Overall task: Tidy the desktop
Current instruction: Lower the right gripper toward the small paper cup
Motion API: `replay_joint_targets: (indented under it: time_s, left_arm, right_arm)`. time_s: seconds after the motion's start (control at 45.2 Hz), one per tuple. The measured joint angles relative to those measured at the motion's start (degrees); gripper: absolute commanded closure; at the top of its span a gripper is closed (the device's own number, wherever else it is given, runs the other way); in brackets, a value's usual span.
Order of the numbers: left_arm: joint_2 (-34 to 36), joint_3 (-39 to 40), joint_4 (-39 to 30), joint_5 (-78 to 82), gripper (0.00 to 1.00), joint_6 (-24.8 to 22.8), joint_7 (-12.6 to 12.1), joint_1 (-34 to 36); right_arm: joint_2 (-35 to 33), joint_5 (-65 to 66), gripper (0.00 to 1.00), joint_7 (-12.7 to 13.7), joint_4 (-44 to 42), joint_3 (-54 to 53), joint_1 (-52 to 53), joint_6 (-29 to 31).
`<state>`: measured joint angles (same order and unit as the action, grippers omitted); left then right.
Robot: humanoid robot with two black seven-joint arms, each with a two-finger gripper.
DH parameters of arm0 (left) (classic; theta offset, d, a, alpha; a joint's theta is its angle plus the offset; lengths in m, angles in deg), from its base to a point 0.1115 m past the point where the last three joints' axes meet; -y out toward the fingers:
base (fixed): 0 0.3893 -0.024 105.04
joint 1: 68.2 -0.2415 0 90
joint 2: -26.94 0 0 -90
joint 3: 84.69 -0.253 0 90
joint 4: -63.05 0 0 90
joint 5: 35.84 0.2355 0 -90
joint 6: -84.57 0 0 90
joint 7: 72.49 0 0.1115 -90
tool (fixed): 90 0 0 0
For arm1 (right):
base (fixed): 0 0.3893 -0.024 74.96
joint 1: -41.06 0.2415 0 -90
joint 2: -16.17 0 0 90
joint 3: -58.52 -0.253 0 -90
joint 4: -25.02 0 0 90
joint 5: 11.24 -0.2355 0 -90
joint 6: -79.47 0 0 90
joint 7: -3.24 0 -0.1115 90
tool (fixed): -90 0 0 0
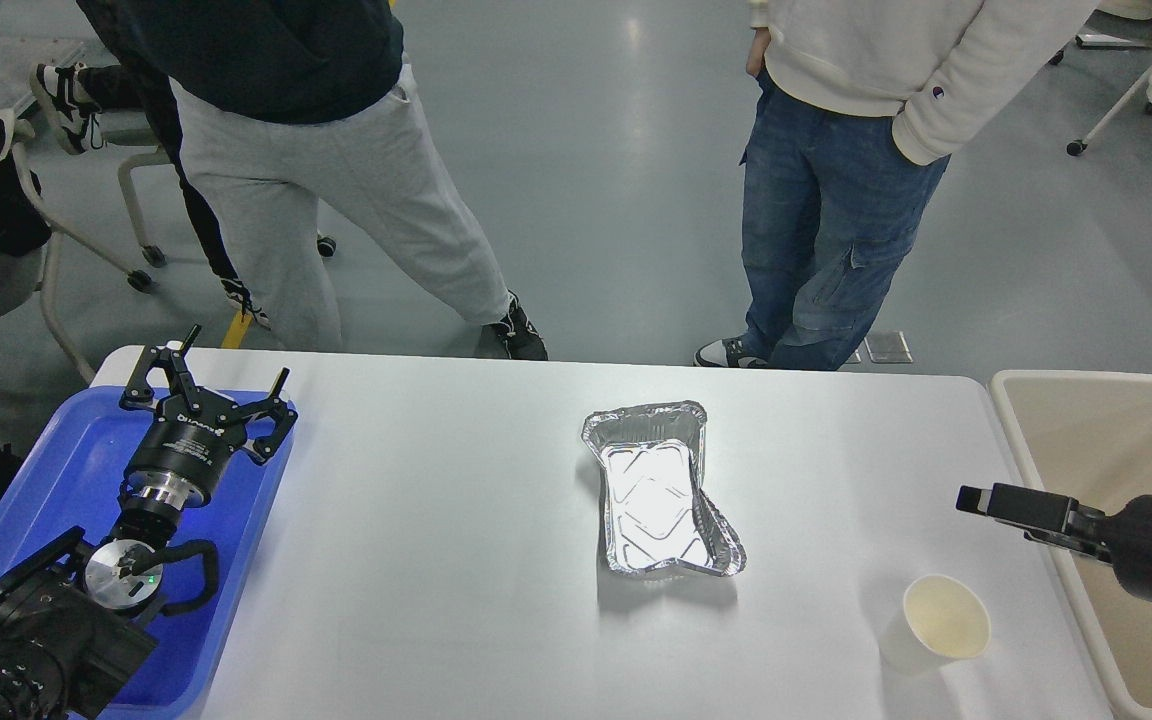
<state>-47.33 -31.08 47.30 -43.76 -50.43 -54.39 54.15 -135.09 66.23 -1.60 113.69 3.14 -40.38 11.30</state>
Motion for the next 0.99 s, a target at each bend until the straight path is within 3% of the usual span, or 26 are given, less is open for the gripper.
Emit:
replay_joint_targets:
  time_s: [0.31,0.862,0.995]
  left_arm:
    - [0.0,0.0,0.0,-0.1,0.0,0.0,0.0,0.0]
    - [0.0,0.0,0.0,0.0,0.0,0.0,0.0,0.1]
    - [0.0,0.0,0.0,0.0,0.0,0.0,0.0,0.0]
  right_arm:
    - [-0.4,7.9,0.0,0.0,0.7,5.7,0.1,-0.6]
    - [4.7,13.5,0.02,0.0,-4.1,10.4,0.2,-1.9]
    - [5.8,13.8,0.13,0.0,-5.3,10.9,0.3,-2.0]
